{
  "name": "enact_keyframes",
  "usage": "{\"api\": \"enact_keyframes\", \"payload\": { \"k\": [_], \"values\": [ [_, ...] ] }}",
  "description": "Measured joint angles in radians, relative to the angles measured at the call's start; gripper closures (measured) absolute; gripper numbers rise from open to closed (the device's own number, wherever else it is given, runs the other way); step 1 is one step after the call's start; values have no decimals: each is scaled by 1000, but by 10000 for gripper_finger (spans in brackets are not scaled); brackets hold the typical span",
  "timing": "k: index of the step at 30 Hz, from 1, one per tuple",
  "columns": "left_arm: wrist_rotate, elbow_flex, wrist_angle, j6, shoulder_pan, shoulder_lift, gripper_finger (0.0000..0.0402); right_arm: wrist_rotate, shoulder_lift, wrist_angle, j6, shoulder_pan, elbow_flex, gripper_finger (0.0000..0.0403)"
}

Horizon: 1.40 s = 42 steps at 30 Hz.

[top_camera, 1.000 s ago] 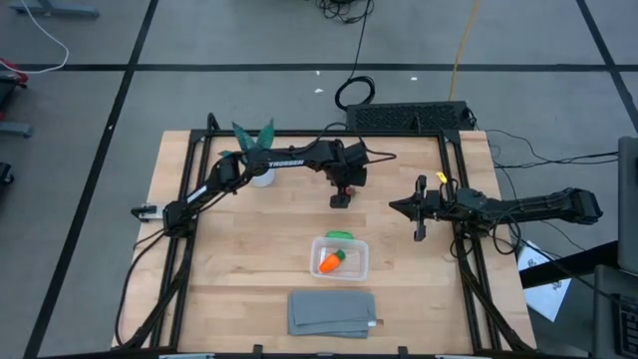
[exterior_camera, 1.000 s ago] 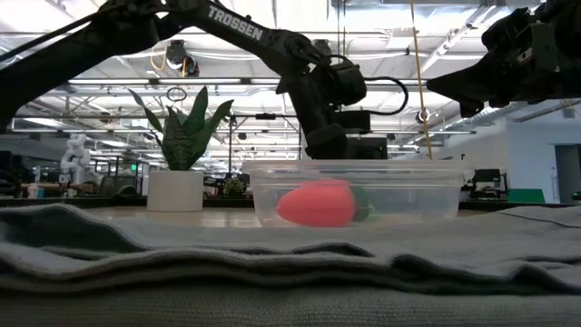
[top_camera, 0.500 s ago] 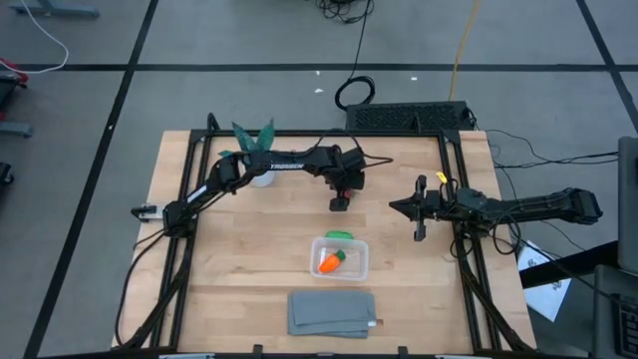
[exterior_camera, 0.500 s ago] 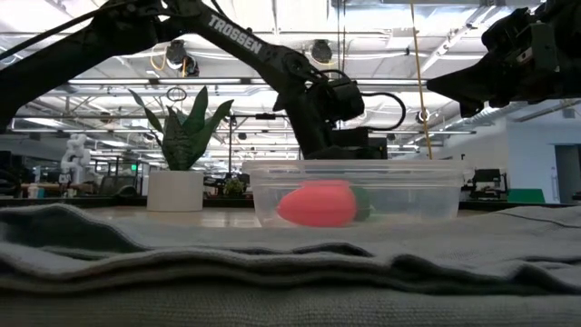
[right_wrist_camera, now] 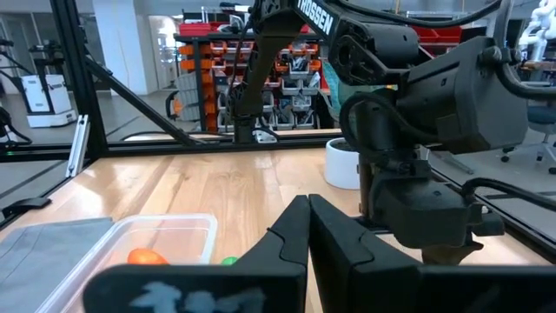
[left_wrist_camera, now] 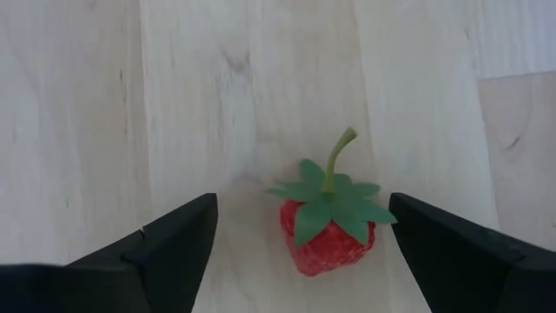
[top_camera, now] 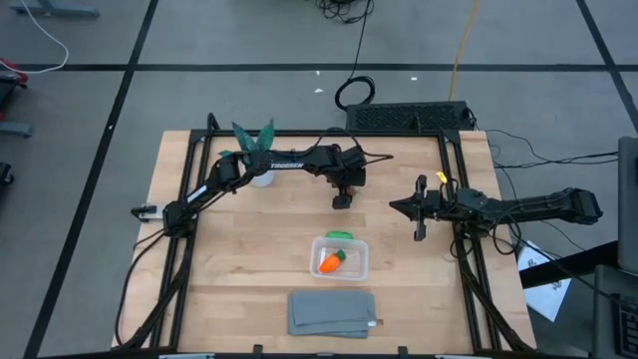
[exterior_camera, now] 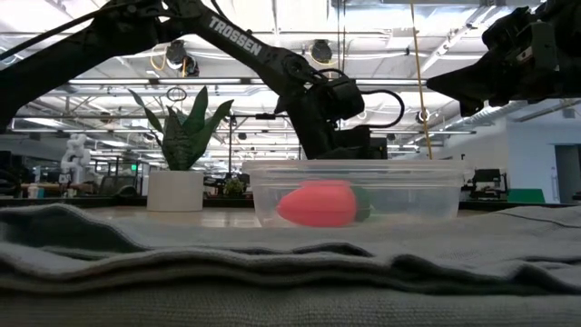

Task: Pick and placing Produce into tupperware
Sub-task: Put the strawberry into the transparent bin

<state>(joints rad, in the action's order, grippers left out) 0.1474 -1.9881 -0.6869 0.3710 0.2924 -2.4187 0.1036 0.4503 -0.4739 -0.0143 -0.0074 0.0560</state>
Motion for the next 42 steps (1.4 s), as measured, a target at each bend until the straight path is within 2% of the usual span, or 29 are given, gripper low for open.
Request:
{"api": "enact_keyframes", "payload": {
  "k": [20,26,30,37,42],
  "values": [
    [-2,0,-15,11,0,0,218,0,0,0,0,0,0,403],
    [-52,-1,-15,15,-1,0,263,0,0,0,0,0,0,403],
    [-70,-1,-24,20,-2,13,271,0,0,0,0,0,0,403],
    [-72,-1,-53,24,-2,68,246,0,0,-4,0,0,0,403],
    [-71,-1,-73,20,-11,119,248,0,0,-8,0,0,0,403]
  ]
}}
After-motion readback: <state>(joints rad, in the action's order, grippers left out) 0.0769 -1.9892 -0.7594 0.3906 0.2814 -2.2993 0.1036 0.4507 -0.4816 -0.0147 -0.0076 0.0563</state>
